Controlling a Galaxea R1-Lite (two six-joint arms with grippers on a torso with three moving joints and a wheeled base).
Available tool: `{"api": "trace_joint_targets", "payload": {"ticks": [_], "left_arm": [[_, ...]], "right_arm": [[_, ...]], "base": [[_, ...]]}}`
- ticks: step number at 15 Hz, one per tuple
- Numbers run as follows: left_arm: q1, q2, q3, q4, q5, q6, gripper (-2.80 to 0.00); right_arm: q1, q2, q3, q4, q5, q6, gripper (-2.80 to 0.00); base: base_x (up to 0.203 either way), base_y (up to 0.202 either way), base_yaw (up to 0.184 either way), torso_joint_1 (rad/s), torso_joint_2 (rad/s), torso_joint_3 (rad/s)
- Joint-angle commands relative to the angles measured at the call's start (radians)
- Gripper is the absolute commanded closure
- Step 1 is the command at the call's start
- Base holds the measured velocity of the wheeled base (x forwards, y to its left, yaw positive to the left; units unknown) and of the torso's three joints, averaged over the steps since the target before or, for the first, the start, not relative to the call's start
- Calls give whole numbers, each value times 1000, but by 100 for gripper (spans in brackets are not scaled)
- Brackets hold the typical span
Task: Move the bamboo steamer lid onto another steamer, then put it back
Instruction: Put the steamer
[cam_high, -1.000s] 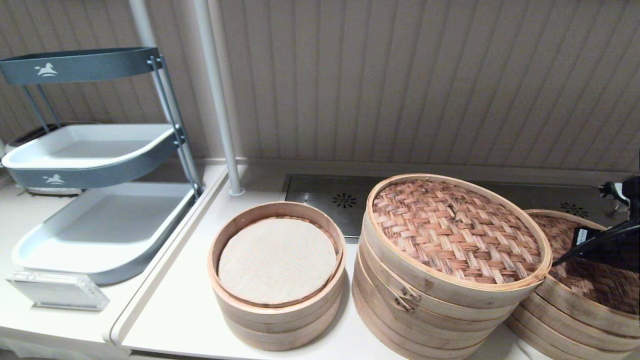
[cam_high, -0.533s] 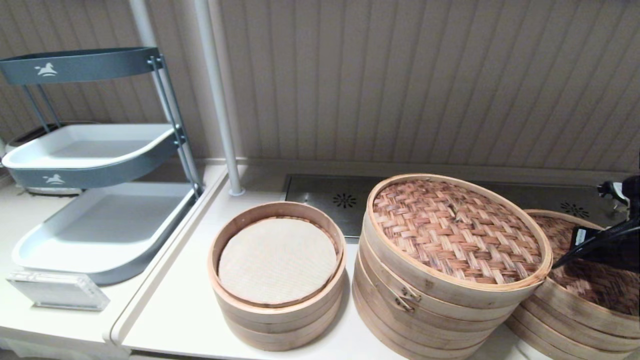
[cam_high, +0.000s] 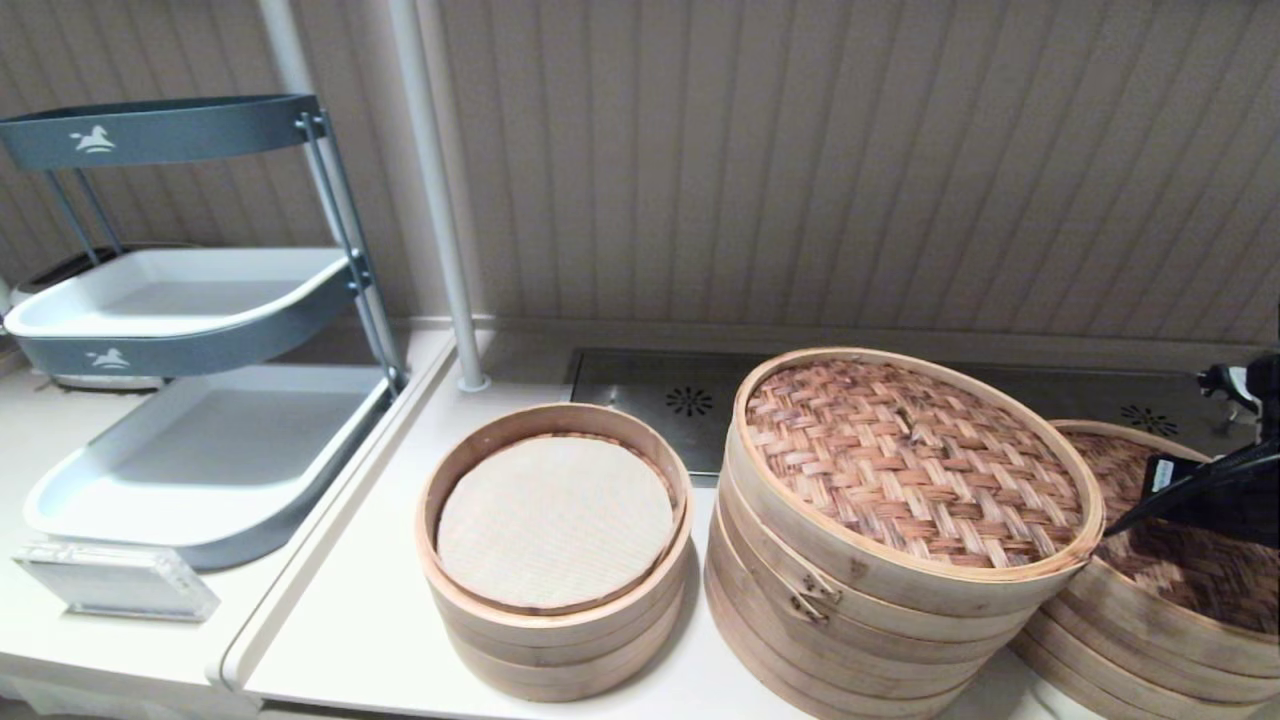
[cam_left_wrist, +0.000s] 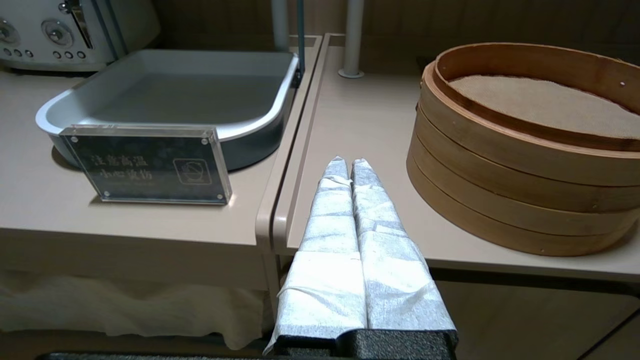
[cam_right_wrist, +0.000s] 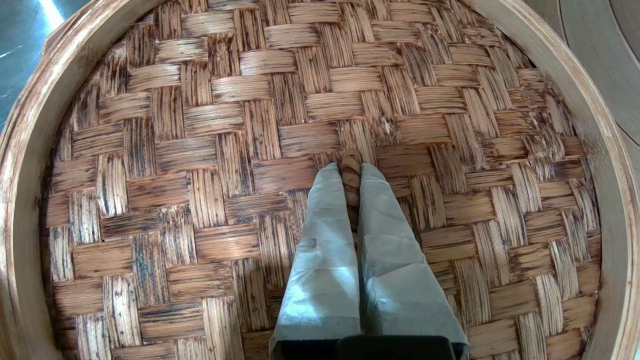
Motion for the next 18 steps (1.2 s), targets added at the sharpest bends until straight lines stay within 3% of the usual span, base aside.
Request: {"api": "trace_joint_targets", "payload": {"ticks": [1, 9, 10, 18], "left_arm": [[0, -2, 25, 0, 0, 0, 0], [0, -2, 25, 0, 0, 0, 0], [1, -2, 25, -1, 0, 0, 0], [1, -2, 25, -1, -1, 0, 0]], "right_arm": [[-1, -1, -2, -1, -2, 0, 0], [-2, -4, 10, -37, -6, 0, 0], [-2, -1, 18, -69, -8, 0, -280], [-1, -36, 37, -115, -2, -7, -280]], "base": [[0, 0, 0, 0, 0, 0], [0, 0, 0, 0, 0, 0], [0, 0, 0, 0, 0, 0], [0, 0, 0, 0, 0, 0]]}}
